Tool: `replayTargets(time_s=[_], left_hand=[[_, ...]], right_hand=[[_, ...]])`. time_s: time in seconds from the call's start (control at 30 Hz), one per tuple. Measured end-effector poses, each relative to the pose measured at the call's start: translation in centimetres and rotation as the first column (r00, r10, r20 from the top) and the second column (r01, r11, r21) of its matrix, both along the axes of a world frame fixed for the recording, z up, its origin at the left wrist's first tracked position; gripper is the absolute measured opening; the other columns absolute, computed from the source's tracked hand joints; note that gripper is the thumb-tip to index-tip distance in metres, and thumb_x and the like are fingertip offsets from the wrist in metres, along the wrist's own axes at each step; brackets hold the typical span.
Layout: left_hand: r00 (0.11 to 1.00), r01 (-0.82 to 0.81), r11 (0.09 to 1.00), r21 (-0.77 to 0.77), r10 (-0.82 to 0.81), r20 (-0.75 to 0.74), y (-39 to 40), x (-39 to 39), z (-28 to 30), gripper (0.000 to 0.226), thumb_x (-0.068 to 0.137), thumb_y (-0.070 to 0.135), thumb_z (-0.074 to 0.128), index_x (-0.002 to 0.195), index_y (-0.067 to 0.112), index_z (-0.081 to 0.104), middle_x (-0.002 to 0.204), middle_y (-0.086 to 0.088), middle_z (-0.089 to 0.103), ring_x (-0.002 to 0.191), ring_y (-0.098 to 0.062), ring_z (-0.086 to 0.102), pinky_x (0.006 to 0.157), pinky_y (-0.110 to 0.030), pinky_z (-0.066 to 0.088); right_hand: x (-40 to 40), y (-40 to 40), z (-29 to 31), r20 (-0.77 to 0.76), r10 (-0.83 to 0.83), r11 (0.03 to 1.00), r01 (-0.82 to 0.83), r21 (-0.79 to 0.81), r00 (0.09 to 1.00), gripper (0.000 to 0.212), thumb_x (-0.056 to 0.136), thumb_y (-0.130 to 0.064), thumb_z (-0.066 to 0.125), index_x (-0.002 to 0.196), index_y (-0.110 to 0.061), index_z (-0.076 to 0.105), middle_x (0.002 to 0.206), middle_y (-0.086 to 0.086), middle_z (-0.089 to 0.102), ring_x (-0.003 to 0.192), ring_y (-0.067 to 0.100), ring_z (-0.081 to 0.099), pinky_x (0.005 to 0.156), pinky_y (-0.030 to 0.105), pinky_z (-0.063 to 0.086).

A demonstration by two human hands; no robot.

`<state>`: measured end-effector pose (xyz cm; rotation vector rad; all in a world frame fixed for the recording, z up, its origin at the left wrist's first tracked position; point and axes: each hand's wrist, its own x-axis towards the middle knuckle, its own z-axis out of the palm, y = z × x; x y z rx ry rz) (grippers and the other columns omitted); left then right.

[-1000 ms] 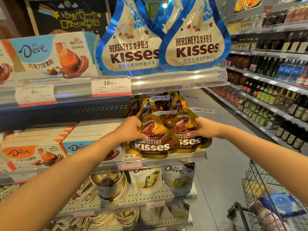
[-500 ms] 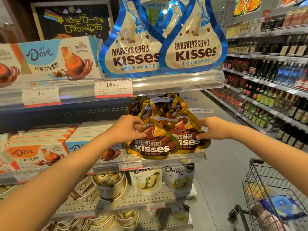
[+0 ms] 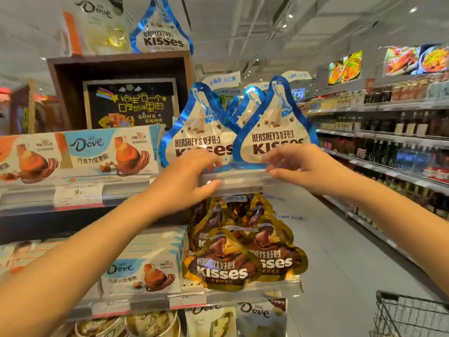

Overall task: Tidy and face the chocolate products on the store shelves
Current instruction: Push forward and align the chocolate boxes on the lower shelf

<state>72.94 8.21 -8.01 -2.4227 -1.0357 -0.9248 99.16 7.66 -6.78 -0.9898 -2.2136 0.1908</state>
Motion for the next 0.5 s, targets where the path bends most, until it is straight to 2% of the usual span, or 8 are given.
replayTargets(time_s=[0.07, 0.13, 0.2, 0.27, 0.33, 0.4, 0.5], left_hand=[[0.994, -0.111, 0.970, 0.218, 0.113, 0.006, 1.2, -0.2, 1.3, 0.043, 0.078, 0.035, 0.066, 0.116, 0.017, 0.055, 0.107, -0.002, 0.049, 0.101, -0.016, 0.042, 0.085, -0.039, 0.042], [0.967, -0.253, 0.930, 0.269, 0.247, 0.054, 2.1, -0.2, 2.4, 0.067, 0.072, 0.039, 0.075, 0.131, 0.023, 0.046, 0.130, -0.012, 0.038, 0.122, -0.026, 0.031, 0.097, -0.050, 0.035], [0.935, -0.355, 0.913, 0.201, 0.351, 0.058, 2.6, -0.2, 3.2, 0.092, 0.065, 0.051, 0.077, 0.142, 0.032, 0.031, 0.146, -0.014, 0.019, 0.135, -0.030, 0.014, 0.106, -0.053, 0.026], [0.913, -0.408, 0.906, 0.111, 0.409, 0.021, 3.1, -0.3, 3.6, 0.106, 0.060, 0.061, 0.075, 0.146, 0.039, 0.016, 0.152, -0.010, 0.002, 0.140, -0.030, 0.003, 0.109, -0.053, 0.020], [0.918, -0.397, 0.918, 0.023, 0.397, 0.012, 3.4, -0.5, 3.9, 0.111, 0.058, 0.065, 0.074, 0.146, 0.042, 0.009, 0.153, -0.004, -0.007, 0.140, -0.029, 0.006, 0.111, -0.052, 0.023], [0.934, -0.357, 0.934, -0.026, 0.358, 0.006, 3.5, -0.8, 4.0, 0.111, 0.057, 0.063, 0.075, 0.145, 0.043, 0.011, 0.153, -0.001, -0.009, 0.140, -0.029, 0.010, 0.111, -0.049, 0.027], [0.950, -0.313, 0.948, -0.063, 0.313, -0.016, 3.6, -1.3, 4.1, 0.105, 0.061, 0.056, 0.077, 0.145, 0.044, 0.015, 0.153, 0.000, -0.011, 0.141, -0.025, 0.000, 0.113, -0.046, 0.019]], right_hand=[[0.0, 1.3, 1.1, -0.104, -0.111, 0.962, 0.133, 0.237, 0.988, 0.039, 0.082, -0.017, 0.069, 0.119, -0.021, 0.057, 0.115, -0.002, 0.058, 0.100, 0.011, 0.055, 0.084, 0.013, 0.043], [0.2, 2.9, 1.9, -0.141, -0.251, 0.880, 0.286, 0.380, 0.958, 0.067, 0.073, -0.027, 0.077, 0.133, -0.024, 0.046, 0.135, 0.004, 0.042, 0.124, 0.019, 0.039, 0.104, 0.030, 0.034], [0.3, 4.0, 2.5, -0.129, -0.365, 0.841, 0.386, 0.380, 0.922, 0.095, 0.064, -0.042, 0.081, 0.144, -0.030, 0.030, 0.150, 0.008, 0.021, 0.137, 0.024, 0.020, 0.111, 0.041, 0.021], [0.5, 4.9, 2.7, -0.080, -0.411, 0.843, 0.412, 0.345, 0.908, 0.112, 0.058, -0.054, 0.080, 0.147, -0.036, 0.015, 0.155, 0.006, 0.005, 0.142, 0.025, 0.009, 0.113, 0.044, 0.018], [0.7, 5.7, 2.6, -0.036, -0.399, 0.872, 0.392, 0.295, 0.916, 0.119, 0.053, -0.062, 0.077, 0.147, -0.041, 0.007, 0.156, 0.001, -0.004, 0.143, 0.025, 0.006, 0.114, 0.048, 0.019], [0.8, 6.1, 2.5, -0.019, -0.375, 0.897, 0.368, 0.246, 0.927, 0.121, 0.050, -0.067, 0.075, 0.145, -0.046, 0.004, 0.156, -0.003, -0.006, 0.143, 0.028, 0.008, 0.113, 0.053, 0.024], [0.7, 6.3, 2.4, -0.009, -0.388, 0.893, 0.378, 0.245, 0.922, 0.119, 0.051, -0.067, 0.074, 0.145, -0.047, 0.004, 0.154, -0.004, -0.003, 0.141, 0.029, 0.009, 0.112, 0.055, 0.023]])
